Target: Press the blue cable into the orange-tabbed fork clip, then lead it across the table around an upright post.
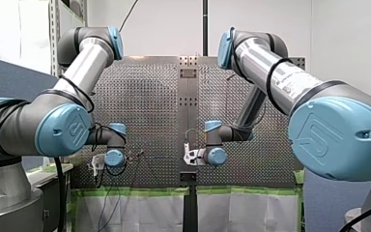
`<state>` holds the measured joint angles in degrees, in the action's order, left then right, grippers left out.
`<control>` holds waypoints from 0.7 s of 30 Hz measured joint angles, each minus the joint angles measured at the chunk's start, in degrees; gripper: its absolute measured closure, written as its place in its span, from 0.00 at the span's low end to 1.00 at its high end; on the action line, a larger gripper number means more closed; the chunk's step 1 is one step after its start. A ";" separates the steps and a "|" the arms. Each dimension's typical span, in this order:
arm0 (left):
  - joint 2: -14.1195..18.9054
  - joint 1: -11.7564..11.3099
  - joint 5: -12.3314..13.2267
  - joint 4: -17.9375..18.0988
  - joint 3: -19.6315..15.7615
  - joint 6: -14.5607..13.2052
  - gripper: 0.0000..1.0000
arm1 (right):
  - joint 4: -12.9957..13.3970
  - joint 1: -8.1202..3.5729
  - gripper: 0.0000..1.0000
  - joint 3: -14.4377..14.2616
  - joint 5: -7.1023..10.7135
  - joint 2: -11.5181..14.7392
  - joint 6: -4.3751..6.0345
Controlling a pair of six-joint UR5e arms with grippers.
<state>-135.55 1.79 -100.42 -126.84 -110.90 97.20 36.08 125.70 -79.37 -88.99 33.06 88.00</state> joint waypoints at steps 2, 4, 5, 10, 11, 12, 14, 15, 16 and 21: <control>0.00 -0.19 0.16 -0.08 0.01 0.14 1.00 | -0.10 -0.27 1.00 0.13 -0.03 0.00 0.00; 0.00 -0.37 0.28 -0.15 0.02 0.24 1.00 | -0.14 -0.57 1.00 0.22 -0.04 0.00 0.00; 0.00 -0.43 0.33 -0.15 0.02 0.34 1.00 | -0.16 -0.70 1.00 0.24 -0.05 0.00 0.00; 0.00 -0.64 1.55 -0.32 0.58 1.42 1.00 | -0.14 -1.29 1.00 0.47 -0.05 0.00 0.03; 0.00 -0.63 1.90 -0.42 0.88 1.71 1.00 | -0.14 -1.34 1.00 0.49 -0.06 -0.01 0.05; 0.00 -0.60 2.29 -0.58 1.23 2.05 1.00 | -0.14 -1.39 1.00 0.52 -0.05 -0.02 0.05; 0.00 -0.59 3.12 -1.14 2.07 2.79 1.00 | -0.15 -1.45 1.00 0.58 -0.06 -0.02 0.05; 0.00 -0.61 3.47 -1.41 2.40 3.04 1.00 | -0.17 -1.54 1.00 0.75 -0.06 -0.01 0.05; 0.00 -0.64 3.90 -1.70 2.75 3.34 1.00 | -0.18 -1.61 1.00 0.95 -0.06 -0.01 0.05; 0.00 -0.88 4.16 -2.22 3.31 4.20 1.00 | -0.25 -1.85 1.00 2.22 -0.11 -0.02 0.07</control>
<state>-135.55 0.92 -96.26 -129.07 -107.59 101.40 35.83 123.85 -77.15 -89.09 33.04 88.07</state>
